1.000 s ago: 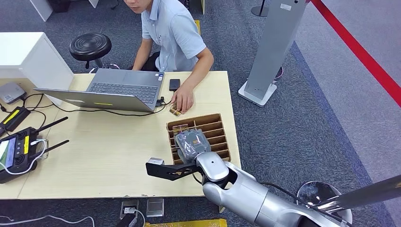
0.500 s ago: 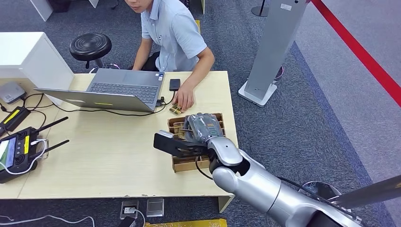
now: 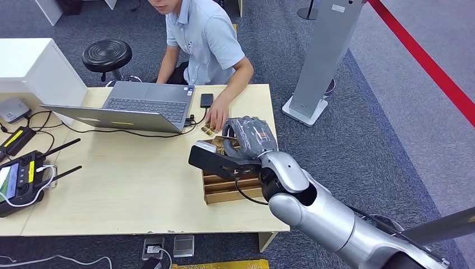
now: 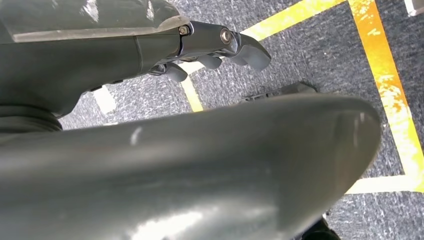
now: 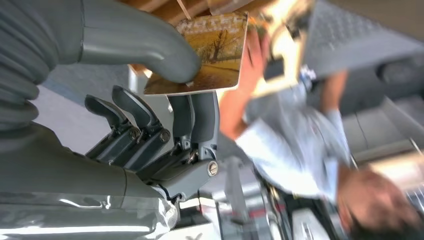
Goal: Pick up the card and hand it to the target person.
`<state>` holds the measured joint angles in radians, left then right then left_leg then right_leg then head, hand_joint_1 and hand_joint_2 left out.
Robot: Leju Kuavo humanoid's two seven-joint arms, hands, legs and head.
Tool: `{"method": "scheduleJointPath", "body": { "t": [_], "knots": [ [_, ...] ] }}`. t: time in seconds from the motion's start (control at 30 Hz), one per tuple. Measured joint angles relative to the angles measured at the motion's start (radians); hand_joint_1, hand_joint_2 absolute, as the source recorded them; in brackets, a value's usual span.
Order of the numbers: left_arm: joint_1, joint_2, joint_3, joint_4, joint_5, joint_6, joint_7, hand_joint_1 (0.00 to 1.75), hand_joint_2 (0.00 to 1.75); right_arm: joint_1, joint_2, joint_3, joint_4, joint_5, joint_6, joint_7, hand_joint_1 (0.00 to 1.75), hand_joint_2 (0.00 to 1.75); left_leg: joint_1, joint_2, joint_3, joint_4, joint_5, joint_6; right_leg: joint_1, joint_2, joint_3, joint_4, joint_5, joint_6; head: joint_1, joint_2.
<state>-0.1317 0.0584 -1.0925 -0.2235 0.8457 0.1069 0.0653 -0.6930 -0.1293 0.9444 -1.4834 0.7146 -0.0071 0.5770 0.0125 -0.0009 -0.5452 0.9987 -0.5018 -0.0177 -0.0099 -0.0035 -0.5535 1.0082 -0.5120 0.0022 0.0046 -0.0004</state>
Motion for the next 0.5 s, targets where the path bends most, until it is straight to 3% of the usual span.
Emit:
{"method": "scheduleJointPath", "body": {
  "t": [0.27, 0.5],
  "knots": [
    [-0.021, -0.012, 0.000, 0.000, -0.018, -0.022, 0.002, 0.00, 0.00, 0.005, 0.024, -0.021, 0.149, 0.250, -0.350, -0.184, 1.71, 1.75, 0.000, 0.000, 0.000, 0.000, 0.000, 0.000, 0.000, 0.000, 0.000, 0.000, 0.000, 0.000, 0.001, 0.000],
    [-0.028, -0.014, 0.000, 0.000, -0.019, -0.024, 0.010, 0.00, 0.00, 0.015, 0.055, -0.048, 0.266, 0.287, -0.420, -0.212, 1.71, 1.75, 0.000, 0.000, 0.000, 0.000, 0.000, 0.000, 0.000, 0.000, 0.000, 0.000, 0.000, 0.000, 0.000, 0.000]
  ]
}}
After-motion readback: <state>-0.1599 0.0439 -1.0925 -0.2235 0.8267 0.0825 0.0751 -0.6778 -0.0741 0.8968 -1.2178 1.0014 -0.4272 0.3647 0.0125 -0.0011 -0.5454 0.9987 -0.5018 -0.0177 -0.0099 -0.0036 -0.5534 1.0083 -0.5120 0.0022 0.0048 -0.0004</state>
